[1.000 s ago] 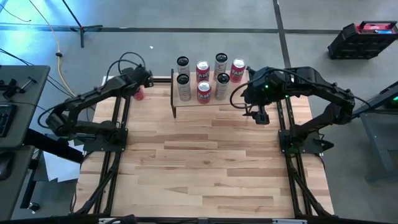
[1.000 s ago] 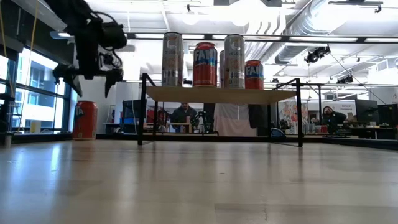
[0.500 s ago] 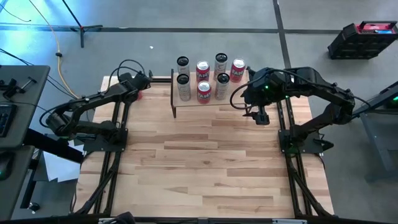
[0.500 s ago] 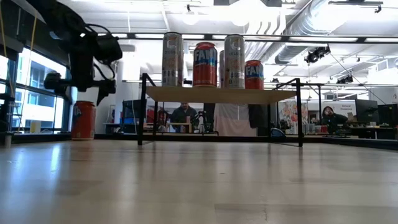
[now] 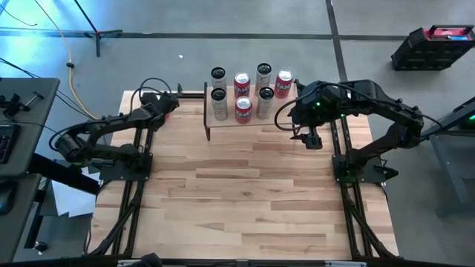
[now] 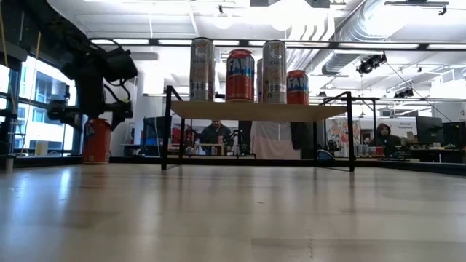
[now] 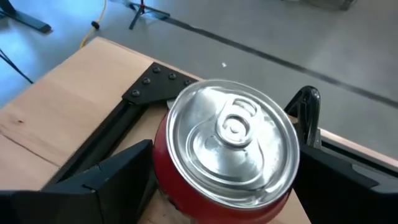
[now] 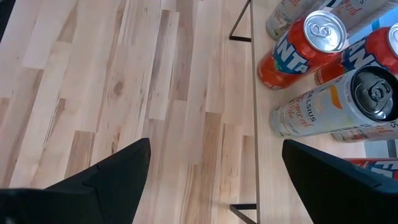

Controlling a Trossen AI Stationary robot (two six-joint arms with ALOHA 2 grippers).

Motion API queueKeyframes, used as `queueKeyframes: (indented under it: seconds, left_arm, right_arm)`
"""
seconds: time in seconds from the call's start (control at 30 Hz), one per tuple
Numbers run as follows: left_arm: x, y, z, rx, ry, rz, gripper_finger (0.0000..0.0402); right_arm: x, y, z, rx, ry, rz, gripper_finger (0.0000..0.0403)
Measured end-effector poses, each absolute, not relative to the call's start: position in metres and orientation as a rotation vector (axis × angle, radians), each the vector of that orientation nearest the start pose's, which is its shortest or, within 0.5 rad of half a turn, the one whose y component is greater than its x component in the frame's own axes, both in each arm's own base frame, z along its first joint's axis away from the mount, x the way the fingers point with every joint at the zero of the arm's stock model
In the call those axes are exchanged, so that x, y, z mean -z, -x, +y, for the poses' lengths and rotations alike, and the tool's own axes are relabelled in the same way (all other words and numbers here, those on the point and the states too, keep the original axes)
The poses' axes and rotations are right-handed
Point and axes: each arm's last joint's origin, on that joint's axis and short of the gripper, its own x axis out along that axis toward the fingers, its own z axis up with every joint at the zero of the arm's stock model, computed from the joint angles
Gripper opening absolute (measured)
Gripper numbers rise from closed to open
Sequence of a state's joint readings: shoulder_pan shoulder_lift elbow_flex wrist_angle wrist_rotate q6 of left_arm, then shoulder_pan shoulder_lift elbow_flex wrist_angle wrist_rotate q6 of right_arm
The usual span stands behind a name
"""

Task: Place canned beverage on shelf
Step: Put the red soda can on the shelf aligned with the other red soda can

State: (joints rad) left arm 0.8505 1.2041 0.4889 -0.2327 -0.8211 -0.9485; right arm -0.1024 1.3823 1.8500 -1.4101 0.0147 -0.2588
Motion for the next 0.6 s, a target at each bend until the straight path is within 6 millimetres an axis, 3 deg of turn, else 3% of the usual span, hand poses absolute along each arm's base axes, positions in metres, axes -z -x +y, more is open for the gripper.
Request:
queueKeyframes:
  seconds: [0.33, 0.6]
  left_arm:
    - [-0.144, -0.121, 0.166, -1.936, 0.63, 0.224, 0.0341]
    - [-0.134, -0.127, 0.17, -1.982, 0.583, 0.207, 0.0299]
  right_arm:
    - [-0.449, -0.218, -0.023, -0.011, 0.191, 0.95, 0.0348]
    - [-0.448, -0.217, -0.023, -0.008, 0.183, 0.956, 0.0348]
